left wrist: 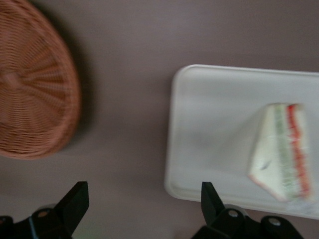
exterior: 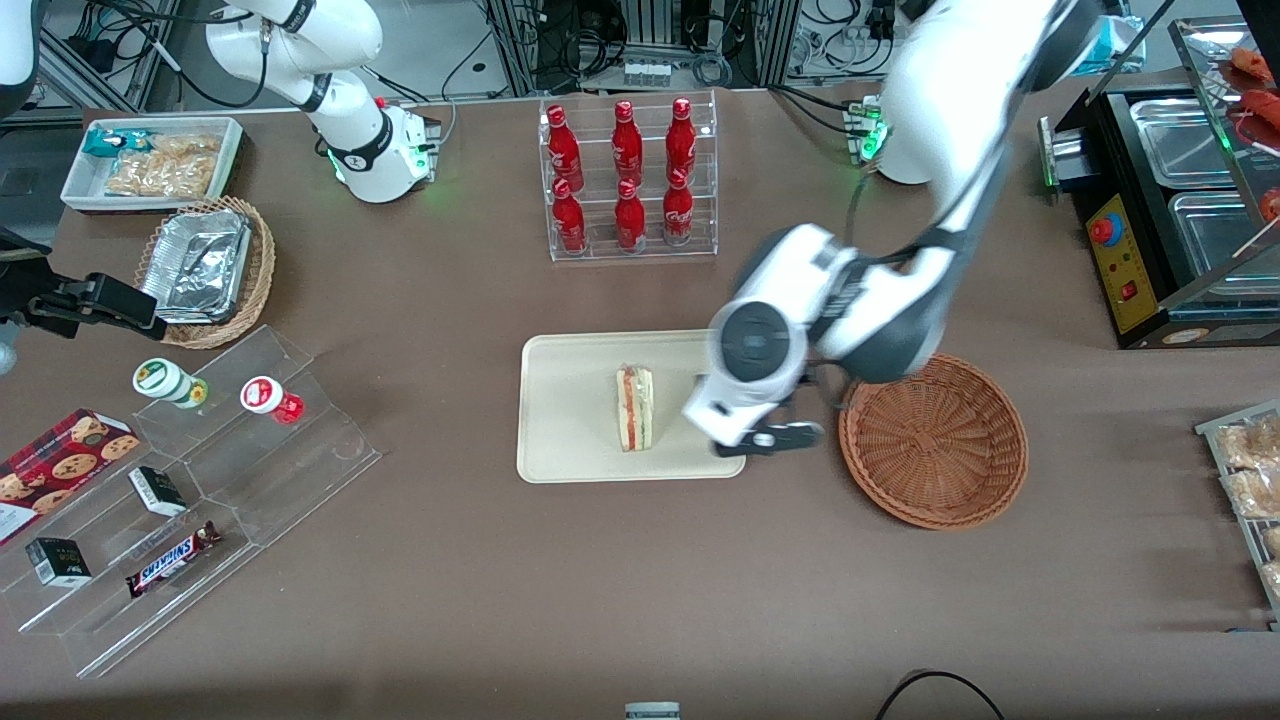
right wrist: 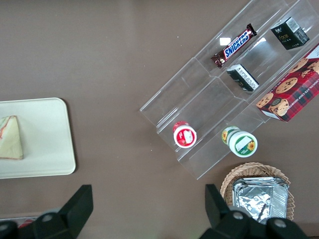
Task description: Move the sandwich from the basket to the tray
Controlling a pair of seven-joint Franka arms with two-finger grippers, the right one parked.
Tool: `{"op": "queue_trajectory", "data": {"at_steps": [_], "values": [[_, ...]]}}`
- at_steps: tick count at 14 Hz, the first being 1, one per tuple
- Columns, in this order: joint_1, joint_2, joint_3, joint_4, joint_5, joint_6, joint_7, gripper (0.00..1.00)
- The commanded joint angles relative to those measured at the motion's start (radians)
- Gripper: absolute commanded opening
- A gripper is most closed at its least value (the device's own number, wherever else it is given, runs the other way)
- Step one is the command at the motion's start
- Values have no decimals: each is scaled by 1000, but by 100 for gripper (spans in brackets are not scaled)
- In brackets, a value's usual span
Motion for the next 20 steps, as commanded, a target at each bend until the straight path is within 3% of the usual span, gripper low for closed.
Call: {"op": "queue_trajectory", "data": {"at_steps": [1, 5, 10, 12, 16, 20], "values": [[143, -266, -8, -268, -7, -38, 160, 100], [312, -415, -8, -267, -8, -172, 297, 100], [384, -497, -8, -246, -31, -223, 308, 100], [391, -521, -4, -242, -57, -224, 310, 100], [342, -559, 96, -235, -68, -226, 331, 100], [351, -605, 98, -242, -74, -266, 337, 100]]}}
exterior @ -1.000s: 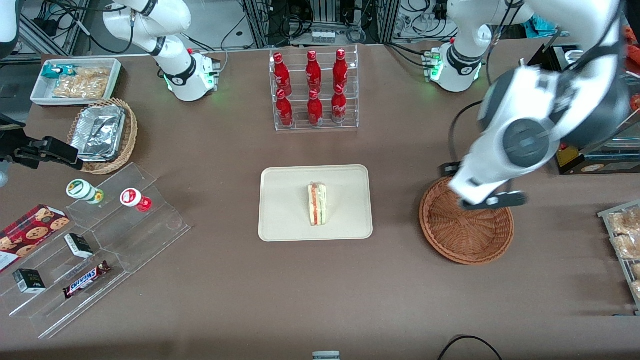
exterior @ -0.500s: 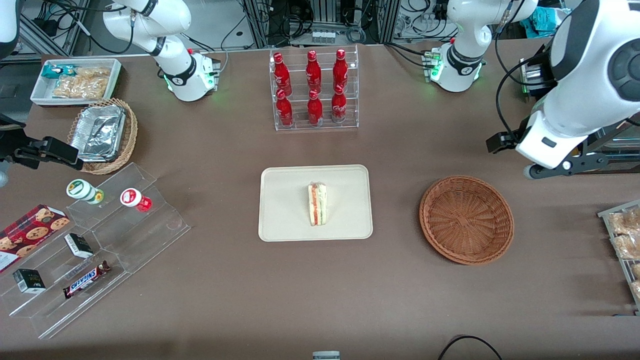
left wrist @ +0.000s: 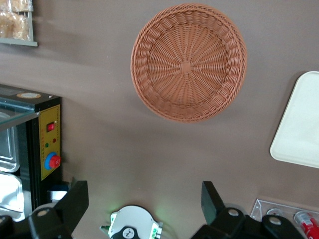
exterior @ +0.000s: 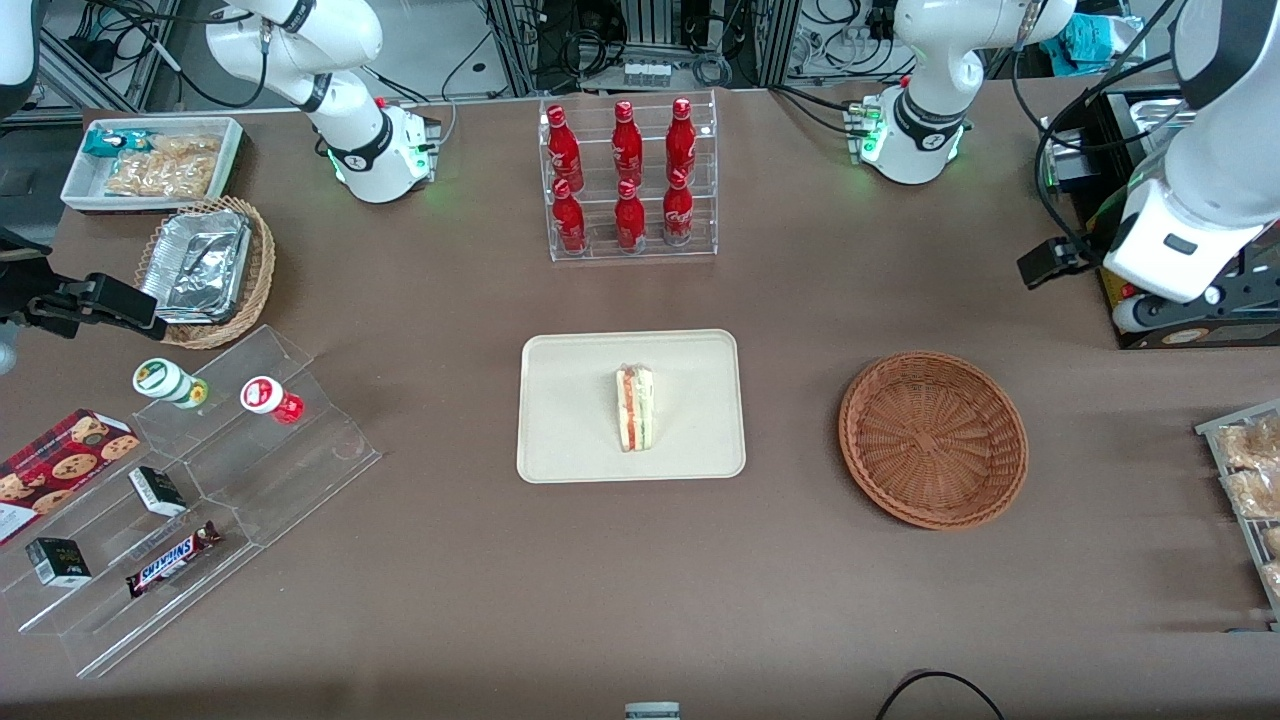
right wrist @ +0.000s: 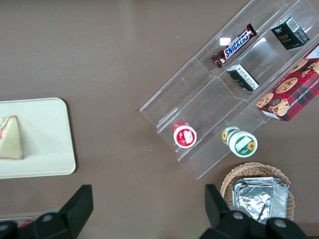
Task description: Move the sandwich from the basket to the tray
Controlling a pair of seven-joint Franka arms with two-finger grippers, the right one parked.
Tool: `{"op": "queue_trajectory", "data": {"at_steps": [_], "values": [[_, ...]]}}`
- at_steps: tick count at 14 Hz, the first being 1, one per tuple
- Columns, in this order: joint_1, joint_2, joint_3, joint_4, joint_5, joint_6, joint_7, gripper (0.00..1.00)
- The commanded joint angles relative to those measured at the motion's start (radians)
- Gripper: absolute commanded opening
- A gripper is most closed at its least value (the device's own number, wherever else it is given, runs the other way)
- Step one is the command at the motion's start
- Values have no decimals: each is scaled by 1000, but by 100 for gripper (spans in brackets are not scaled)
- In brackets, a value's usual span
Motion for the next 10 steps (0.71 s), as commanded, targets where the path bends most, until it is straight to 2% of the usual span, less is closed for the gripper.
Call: {"op": "queue_trajectory", "data": {"at_steps": [1, 10], "values": [[-5, -50, 12, -20, -11, -19, 14, 100], [-5, -64, 11, -10, -8, -18, 11, 100]]}}
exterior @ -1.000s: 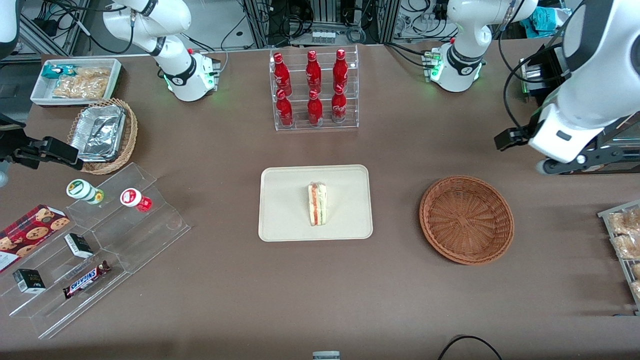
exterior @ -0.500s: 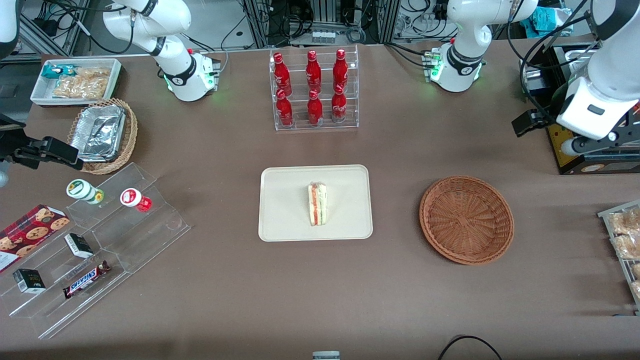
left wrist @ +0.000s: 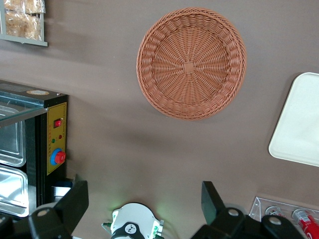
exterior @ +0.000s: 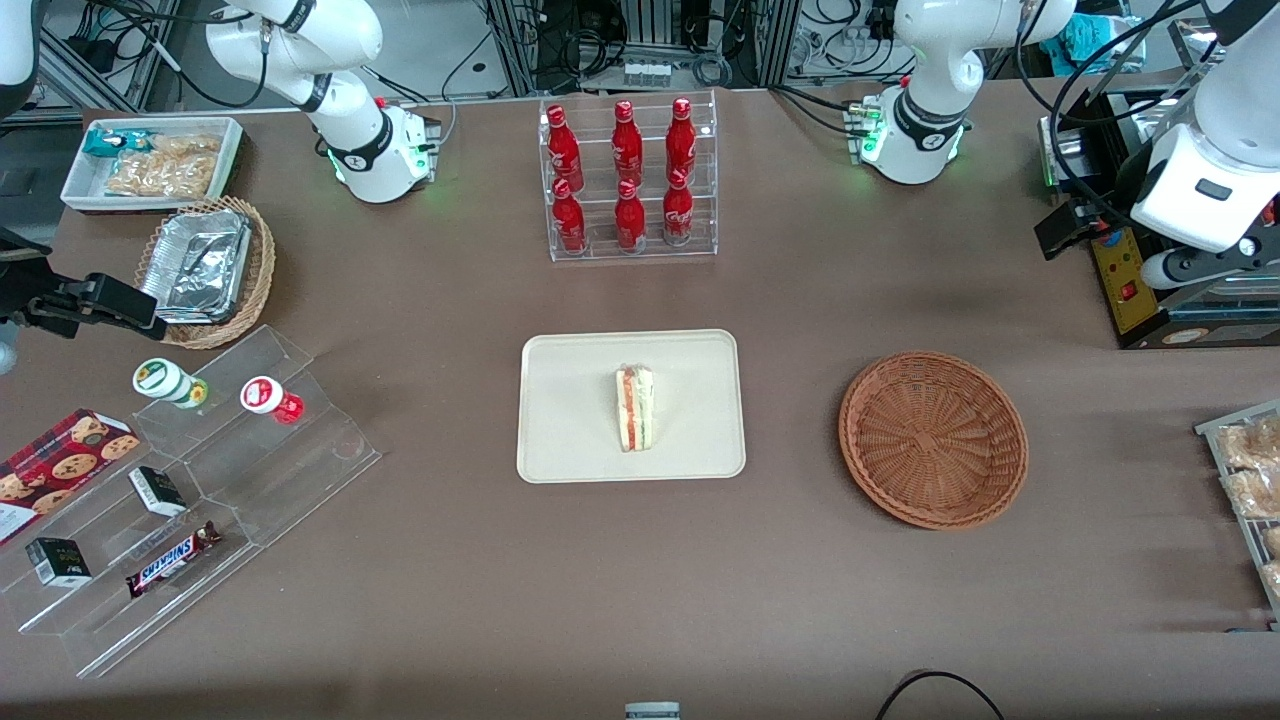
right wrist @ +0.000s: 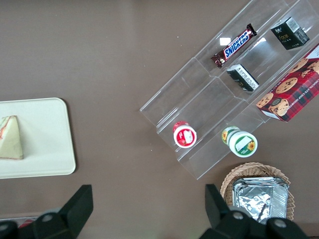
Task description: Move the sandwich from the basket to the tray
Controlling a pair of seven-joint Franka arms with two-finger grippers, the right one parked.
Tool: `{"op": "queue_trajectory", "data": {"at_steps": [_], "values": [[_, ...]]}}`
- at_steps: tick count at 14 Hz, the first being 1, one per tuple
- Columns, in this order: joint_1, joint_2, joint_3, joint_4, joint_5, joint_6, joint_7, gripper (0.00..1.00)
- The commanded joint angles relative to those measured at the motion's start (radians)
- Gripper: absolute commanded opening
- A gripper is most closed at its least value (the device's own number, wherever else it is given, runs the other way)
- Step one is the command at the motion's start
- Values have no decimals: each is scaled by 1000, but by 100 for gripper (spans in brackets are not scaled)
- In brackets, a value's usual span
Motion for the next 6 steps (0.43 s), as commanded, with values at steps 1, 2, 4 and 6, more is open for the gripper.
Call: {"op": "queue_trajectory", "data": {"at_steps": [1, 2, 4, 6], "values": [[-5, -14, 4, -8, -8, -2, 12, 100], [-5, -13, 2, -8, -8, -5, 14, 100], [-6, -11, 2, 1, -8, -12, 14, 100], [-6, -11, 4, 1, -9, -12, 14, 100]]}}
